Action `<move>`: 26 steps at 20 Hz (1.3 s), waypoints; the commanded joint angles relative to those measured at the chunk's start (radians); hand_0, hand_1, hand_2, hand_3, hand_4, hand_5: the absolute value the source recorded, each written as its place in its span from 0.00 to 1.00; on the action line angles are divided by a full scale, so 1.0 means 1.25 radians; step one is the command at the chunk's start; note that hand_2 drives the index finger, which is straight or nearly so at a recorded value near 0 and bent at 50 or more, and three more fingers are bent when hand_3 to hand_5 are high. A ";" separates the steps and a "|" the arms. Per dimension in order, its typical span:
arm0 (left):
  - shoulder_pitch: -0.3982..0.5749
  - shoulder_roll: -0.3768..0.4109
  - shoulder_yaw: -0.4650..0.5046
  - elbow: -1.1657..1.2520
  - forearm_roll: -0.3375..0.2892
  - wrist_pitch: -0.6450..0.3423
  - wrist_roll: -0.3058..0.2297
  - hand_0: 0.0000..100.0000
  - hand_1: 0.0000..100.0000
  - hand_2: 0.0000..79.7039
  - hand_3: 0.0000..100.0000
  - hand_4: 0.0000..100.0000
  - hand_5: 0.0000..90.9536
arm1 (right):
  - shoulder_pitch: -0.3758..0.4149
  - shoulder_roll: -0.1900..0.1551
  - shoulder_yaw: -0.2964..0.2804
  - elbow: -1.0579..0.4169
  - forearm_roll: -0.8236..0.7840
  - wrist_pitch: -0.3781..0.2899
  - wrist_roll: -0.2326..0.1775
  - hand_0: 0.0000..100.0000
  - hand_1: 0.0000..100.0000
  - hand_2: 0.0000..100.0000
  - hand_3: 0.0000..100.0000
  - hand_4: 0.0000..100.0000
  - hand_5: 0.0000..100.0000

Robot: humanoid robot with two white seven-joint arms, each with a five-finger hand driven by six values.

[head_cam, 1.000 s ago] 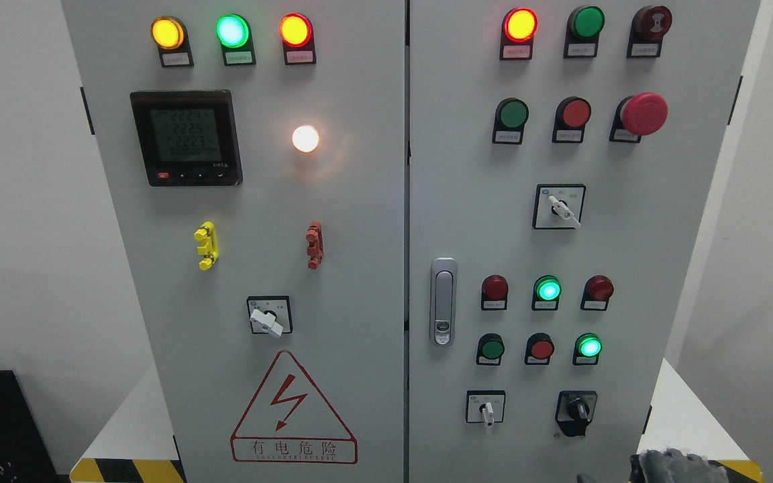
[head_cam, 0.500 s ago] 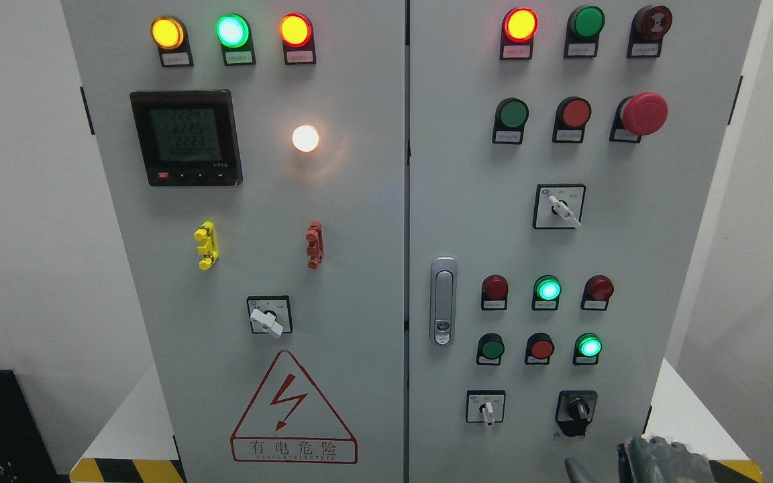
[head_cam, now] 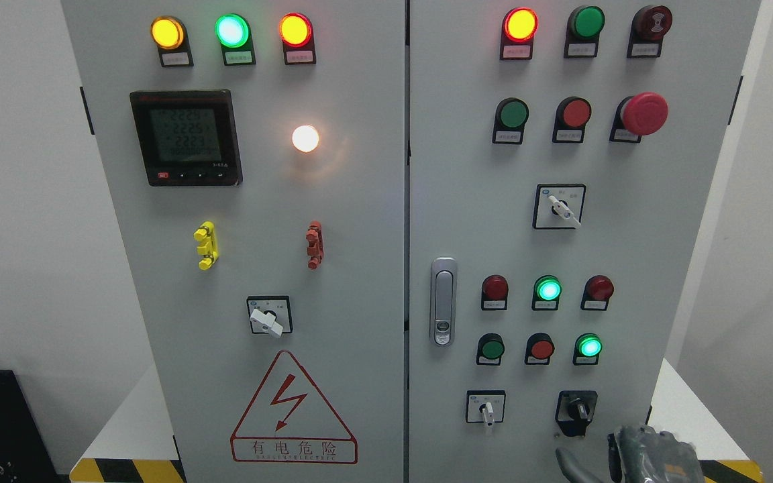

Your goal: Flip black knob to close circuit

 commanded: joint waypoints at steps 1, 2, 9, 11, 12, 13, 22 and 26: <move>-0.001 0.000 0.009 0.000 0.006 0.000 0.000 0.00 0.00 0.00 0.05 0.03 0.00 | -0.023 -0.010 0.006 0.036 -0.001 0.008 0.001 0.00 0.03 0.90 1.00 0.80 0.89; 0.000 0.001 0.009 0.000 0.006 0.000 0.000 0.00 0.00 0.00 0.05 0.03 0.00 | -0.025 -0.010 0.005 0.039 -0.001 0.008 0.001 0.00 0.03 0.90 1.00 0.80 0.89; 0.000 0.000 0.009 0.000 0.006 0.000 0.000 0.00 0.00 0.00 0.05 0.03 0.00 | -0.042 -0.021 0.002 0.054 -0.002 0.010 0.001 0.00 0.04 0.90 1.00 0.80 0.89; 0.000 0.001 0.009 0.000 0.006 0.000 0.000 0.00 0.00 0.00 0.05 0.03 0.00 | -0.044 -0.023 0.002 0.055 -0.002 0.020 0.001 0.00 0.04 0.90 1.00 0.80 0.89; 0.000 0.001 0.009 0.000 0.006 0.000 0.000 0.00 0.00 0.00 0.05 0.03 0.00 | -0.050 -0.023 0.003 0.055 -0.003 0.029 0.001 0.00 0.04 0.90 1.00 0.80 0.89; 0.000 0.000 0.009 0.000 0.006 0.000 0.000 0.00 0.00 0.00 0.05 0.03 0.00 | -0.054 -0.023 0.005 0.057 -0.002 0.031 0.001 0.00 0.05 0.90 1.00 0.80 0.89; 0.000 0.000 0.009 0.000 0.006 0.000 0.000 0.00 0.00 0.00 0.05 0.03 0.00 | -0.061 -0.032 -0.013 0.069 -0.008 0.040 0.001 0.00 0.07 0.90 1.00 0.81 0.90; 0.000 0.000 0.009 0.000 0.006 0.000 0.000 0.00 0.00 0.00 0.05 0.03 0.00 | -0.061 -0.036 -0.031 0.070 -0.012 0.040 0.003 0.00 0.08 0.90 1.00 0.81 0.90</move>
